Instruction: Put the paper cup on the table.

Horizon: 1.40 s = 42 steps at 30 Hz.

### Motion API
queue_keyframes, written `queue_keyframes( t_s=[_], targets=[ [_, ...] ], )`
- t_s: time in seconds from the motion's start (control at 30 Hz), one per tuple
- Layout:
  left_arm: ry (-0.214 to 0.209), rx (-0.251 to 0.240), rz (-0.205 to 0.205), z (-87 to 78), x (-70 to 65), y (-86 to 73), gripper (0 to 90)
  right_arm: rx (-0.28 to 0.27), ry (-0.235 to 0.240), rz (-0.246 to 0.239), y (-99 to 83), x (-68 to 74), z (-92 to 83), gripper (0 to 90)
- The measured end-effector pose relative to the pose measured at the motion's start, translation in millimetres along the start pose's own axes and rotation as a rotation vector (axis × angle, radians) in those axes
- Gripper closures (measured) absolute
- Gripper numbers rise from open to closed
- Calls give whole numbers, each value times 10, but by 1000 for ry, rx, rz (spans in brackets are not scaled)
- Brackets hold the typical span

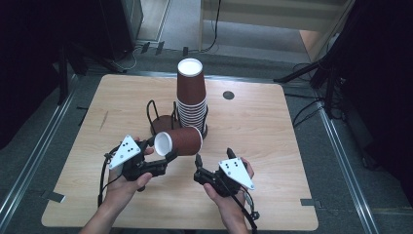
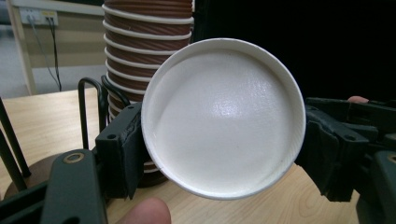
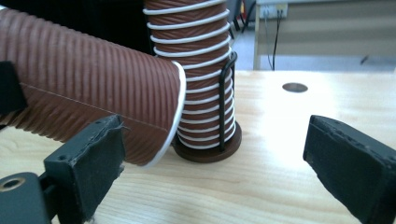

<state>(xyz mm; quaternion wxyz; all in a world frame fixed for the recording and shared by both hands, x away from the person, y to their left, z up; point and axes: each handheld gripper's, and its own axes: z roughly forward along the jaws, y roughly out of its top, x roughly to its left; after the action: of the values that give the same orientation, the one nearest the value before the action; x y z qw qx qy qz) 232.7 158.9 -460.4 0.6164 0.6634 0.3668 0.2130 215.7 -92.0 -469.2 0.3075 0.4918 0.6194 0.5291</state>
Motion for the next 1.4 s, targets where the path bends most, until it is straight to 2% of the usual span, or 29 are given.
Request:
queue_keyframes(
  t_s=[0.03, 0.1, 0.17, 0.23, 0.3, 0.4, 0.57, 0.67, 0.77, 0.87, 0.93, 1.03, 1.2, 1.4],
  targets=[
    [2, -3, 4, -1, -2, 0, 248, 9, -8, 44, 14, -17, -2, 52],
    [6, -13, 6, 0, -1, -3, 248, 18, -20, 103, 39, -41, -3, 52],
    [6, -24, 3, 1, 2, -5, 248, 12, -45, 202, 99, -80, -16, 51],
    [4, -28, 5, 0, 0, -7, 248, -1, -43, 292, 128, -94, -44, 51],
    [3, -34, 4, 7, -10, -14, 248, -3, -40, 358, 131, -68, -61, 47],
    [-1, -46, 9, 24, -39, -30, 247, -15, -42, 410, 106, 8, -89, 45],
    [-9, -84, 1, 51, -76, -68, 247, -18, -22, 569, 55, 65, -116, 38],
    [-14, -92, 6, 59, -95, -76, 247, -4, 29, 682, 45, 89, -114, 38],
    [-18, -101, 11, 72, -115, -87, 247, 7, 35, 775, 40, 97, -102, 43],
    [-16, -110, 16, 87, -133, -105, 247, 32, 65, 887, 19, 97, -72, 46],
    [-15, -115, 21, 96, -143, -117, 247, 62, 77, 971, 6, 97, -54, 49],
    [-12, -118, 30, 106, -150, -128, 248, 91, 98, 1069, -18, 83, -22, 50],
    [-11, -125, 31, 118, -158, -147, 248, 105, 141, 1204, -3, 78, -5, 50],
    [-14, -128, 41, 129, -171, -162, 248, 119, 196, 1332, 38, 86, 10, 23]
  ],
)
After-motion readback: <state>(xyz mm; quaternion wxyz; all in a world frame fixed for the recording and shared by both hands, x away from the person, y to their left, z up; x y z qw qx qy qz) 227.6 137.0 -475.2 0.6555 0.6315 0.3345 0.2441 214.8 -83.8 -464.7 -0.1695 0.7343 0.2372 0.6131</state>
